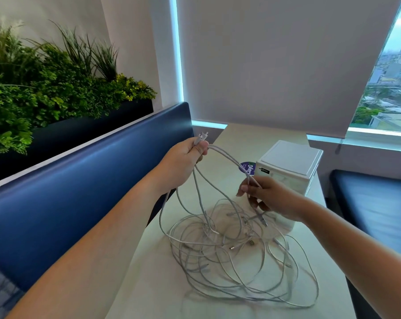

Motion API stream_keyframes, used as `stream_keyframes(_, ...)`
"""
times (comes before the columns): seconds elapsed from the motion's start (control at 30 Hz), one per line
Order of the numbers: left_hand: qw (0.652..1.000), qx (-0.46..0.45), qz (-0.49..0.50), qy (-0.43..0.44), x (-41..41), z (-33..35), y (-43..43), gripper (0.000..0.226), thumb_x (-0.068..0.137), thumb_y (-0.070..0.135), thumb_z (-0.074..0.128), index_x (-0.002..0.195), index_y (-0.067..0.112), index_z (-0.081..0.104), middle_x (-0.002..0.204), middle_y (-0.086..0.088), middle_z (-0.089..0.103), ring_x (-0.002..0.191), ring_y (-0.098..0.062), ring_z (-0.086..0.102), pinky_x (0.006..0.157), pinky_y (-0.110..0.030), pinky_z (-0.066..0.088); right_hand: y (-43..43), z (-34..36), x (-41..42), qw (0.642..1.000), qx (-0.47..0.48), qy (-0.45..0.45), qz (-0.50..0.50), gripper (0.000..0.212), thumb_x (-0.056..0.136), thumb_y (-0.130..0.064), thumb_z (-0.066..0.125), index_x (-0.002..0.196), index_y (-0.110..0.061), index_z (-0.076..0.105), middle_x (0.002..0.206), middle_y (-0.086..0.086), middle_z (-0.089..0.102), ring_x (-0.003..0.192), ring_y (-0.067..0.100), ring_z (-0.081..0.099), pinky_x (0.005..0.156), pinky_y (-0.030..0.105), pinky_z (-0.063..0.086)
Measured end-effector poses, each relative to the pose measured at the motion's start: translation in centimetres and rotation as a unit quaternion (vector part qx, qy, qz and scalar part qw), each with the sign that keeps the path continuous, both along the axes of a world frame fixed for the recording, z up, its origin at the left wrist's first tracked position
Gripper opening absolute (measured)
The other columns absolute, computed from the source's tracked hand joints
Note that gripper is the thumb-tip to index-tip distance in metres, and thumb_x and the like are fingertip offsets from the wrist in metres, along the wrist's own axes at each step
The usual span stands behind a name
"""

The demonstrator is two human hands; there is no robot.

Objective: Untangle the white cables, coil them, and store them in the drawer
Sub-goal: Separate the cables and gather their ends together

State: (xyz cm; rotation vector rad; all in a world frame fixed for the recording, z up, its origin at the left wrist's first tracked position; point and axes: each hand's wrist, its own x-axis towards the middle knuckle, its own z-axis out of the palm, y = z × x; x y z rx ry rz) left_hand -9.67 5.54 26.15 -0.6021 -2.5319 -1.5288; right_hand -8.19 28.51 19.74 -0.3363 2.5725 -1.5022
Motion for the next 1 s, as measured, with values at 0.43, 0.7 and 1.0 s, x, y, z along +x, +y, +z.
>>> stream_keyframes(0.43, 0.998, -0.008, 0.05, 0.04, -0.2, 0.5, -0.7, 0.033, 0.105, 0.035, 0.037, 0.078, 0.02, 0.051, 0.08, 0.0, 0.049, 0.073, -0.011, 0.042, 0.056, -0.007, 0.036, -0.8, -2.5, 0.0, 0.978, 0.19, 0.08, 0.027, 0.036, 0.101, -0.031, 0.04, 0.068, -0.024, 0.05, 0.055, -0.008, 0.053, 0.051, 0.008, 0.047, 0.062, 0.027, 0.042)
stream_keyframes(0.7, 0.997, -0.003, 0.068, 0.04, -0.8, 0.3, -1.3, 0.033, 0.105, 0.036, 0.036, 0.083, 0.017, 0.053, 0.08, 0.0, 0.048, 0.073, -0.01, 0.042, 0.066, -0.018, 0.037, -0.9, -3.6, 1.2, 0.925, 0.329, 0.189, 0.02, 0.022, 0.102, -0.031, 0.035, 0.09, -0.021, 0.05, 0.069, -0.026, 0.042, 0.066, 0.002, 0.046, 0.058, 0.009, 0.034)
stream_keyframes(1.0, 0.997, -0.013, 0.072, 0.032, -1.2, -0.1, -1.9, 0.035, 0.105, 0.036, 0.036, 0.09, 0.011, 0.057, 0.089, -0.004, 0.053, 0.085, -0.017, 0.048, 0.07, -0.02, 0.038, -0.4, -4.5, 2.8, 0.946, 0.203, 0.252, 0.007, 0.059, 0.086, -0.074, 0.01, 0.06, -0.026, 0.033, 0.053, -0.006, 0.036, 0.05, 0.013, 0.037, 0.05, 0.022, 0.028)
